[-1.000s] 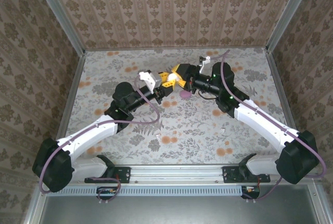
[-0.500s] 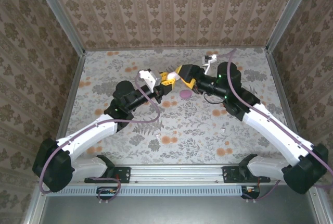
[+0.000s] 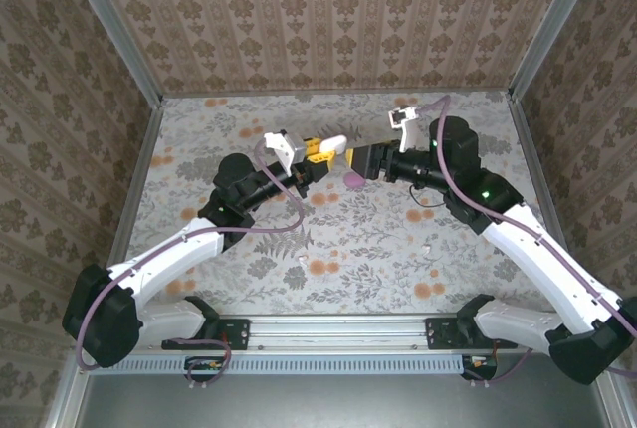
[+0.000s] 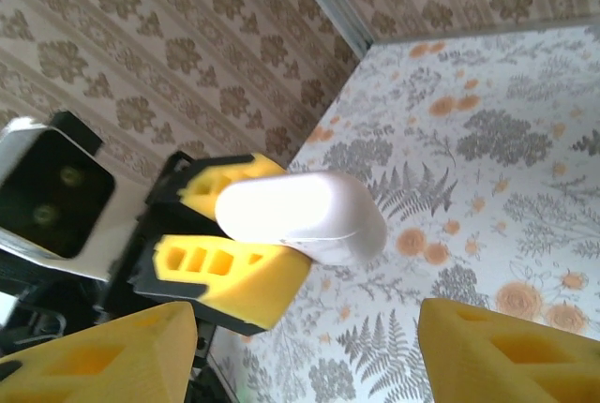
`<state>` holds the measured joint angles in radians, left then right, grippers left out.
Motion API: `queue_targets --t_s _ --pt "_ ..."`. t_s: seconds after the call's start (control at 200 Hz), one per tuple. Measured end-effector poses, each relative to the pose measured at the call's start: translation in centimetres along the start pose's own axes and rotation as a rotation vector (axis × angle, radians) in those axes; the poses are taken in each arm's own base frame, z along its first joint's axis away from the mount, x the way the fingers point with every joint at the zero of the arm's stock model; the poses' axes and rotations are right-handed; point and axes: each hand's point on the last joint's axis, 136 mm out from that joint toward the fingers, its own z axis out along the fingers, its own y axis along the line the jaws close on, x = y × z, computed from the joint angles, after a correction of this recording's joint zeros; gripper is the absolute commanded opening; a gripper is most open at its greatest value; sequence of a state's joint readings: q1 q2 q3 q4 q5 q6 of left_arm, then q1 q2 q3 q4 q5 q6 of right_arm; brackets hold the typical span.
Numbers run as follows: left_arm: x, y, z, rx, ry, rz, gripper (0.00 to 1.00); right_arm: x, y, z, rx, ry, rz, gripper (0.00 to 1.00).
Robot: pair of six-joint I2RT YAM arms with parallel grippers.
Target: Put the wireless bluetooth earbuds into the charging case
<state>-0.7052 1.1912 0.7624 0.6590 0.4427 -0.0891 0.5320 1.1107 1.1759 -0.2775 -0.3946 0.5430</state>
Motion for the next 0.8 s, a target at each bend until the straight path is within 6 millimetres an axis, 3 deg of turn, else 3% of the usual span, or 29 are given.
queue_targets --t_s 0.19,0.8 --pt "0.0 -0.5 0.0 0.029 0.001 -0.011 0.19 0.8 -0.7 0.9 0.013 0.041 0.008 0.65" --pt "-0.8 -2.0 -0.5 0.107 -0.010 -0.039 0.19 0.2 -1.1 1.2 0.034 0.022 0.066 0.65"
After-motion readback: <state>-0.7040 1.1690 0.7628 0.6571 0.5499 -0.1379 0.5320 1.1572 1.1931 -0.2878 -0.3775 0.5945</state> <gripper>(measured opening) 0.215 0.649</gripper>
